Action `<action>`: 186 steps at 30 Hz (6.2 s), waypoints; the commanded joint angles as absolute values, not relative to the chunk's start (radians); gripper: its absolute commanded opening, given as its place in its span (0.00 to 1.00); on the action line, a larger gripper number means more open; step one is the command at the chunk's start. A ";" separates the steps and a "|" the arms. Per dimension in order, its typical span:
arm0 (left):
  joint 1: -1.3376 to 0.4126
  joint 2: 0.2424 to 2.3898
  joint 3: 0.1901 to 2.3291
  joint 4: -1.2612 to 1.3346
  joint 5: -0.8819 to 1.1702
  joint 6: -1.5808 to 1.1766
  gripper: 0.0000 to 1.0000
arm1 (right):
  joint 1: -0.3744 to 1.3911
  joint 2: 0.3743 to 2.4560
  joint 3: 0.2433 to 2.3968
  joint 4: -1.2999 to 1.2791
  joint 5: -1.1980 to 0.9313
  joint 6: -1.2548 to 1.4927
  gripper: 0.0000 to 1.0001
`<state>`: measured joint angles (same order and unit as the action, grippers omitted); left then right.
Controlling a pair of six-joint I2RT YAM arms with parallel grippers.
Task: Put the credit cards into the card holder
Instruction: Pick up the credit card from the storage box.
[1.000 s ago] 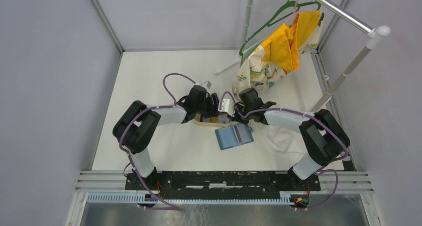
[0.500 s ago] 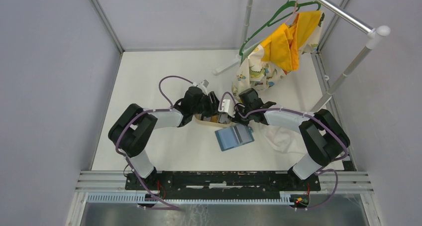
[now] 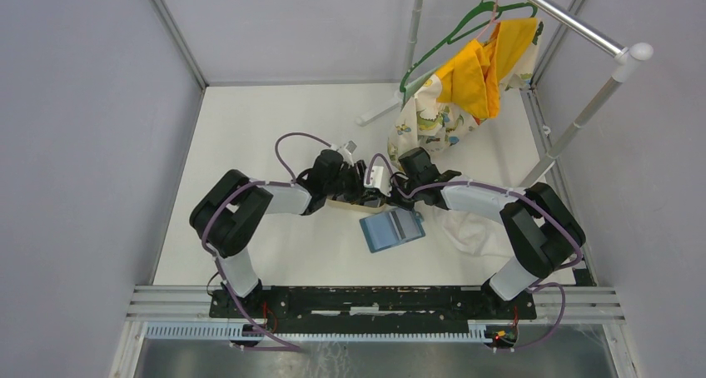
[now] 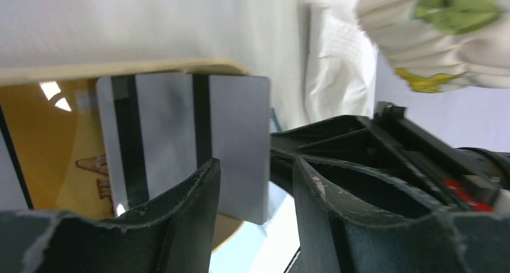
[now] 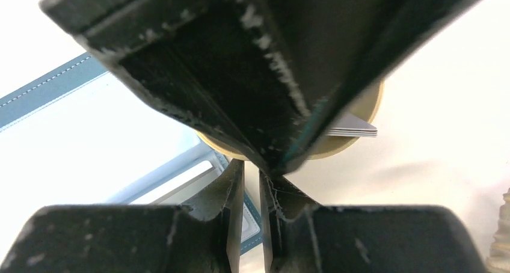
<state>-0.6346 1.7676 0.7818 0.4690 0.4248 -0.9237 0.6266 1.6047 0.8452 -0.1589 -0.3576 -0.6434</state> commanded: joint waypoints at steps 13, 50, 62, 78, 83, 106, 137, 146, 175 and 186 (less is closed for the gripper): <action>-0.646 1.751 0.869 0.213 0.277 -0.776 0.48 | 0.636 1.599 0.874 -0.109 -0.387 -0.635 0.20; -0.622 1.686 0.854 0.112 0.231 -0.726 0.36 | 0.636 1.599 0.873 -0.115 -0.399 -0.635 0.20; -0.608 1.760 0.849 0.259 0.370 -0.787 0.39 | 0.635 1.599 0.871 -0.115 -0.403 -0.637 0.20; -0.603 1.834 0.857 0.334 0.412 -0.828 0.35 | 0.636 1.597 0.870 -0.119 -0.406 -0.643 0.20; -0.582 1.806 0.830 0.344 0.430 -0.829 0.35 | 0.635 1.597 0.868 -0.120 -0.406 -0.645 0.20; -0.491 1.721 0.754 0.371 0.518 -0.824 0.30 | 0.635 1.599 0.869 -0.121 -0.399 -0.646 0.20; -0.451 1.543 0.760 0.118 0.348 -0.703 0.02 | 0.634 1.584 0.870 -0.130 -0.405 -0.652 0.20; -0.451 1.409 0.760 -0.008 0.254 -0.665 0.02 | 0.635 1.531 0.864 -0.146 -0.398 -0.674 0.21; -0.625 0.614 0.195 0.788 0.301 -0.781 0.02 | 0.523 1.216 0.674 0.112 -1.175 -0.393 0.54; -0.849 0.803 0.237 0.933 0.136 -0.690 0.02 | 0.562 1.212 0.458 0.876 -1.098 0.344 0.64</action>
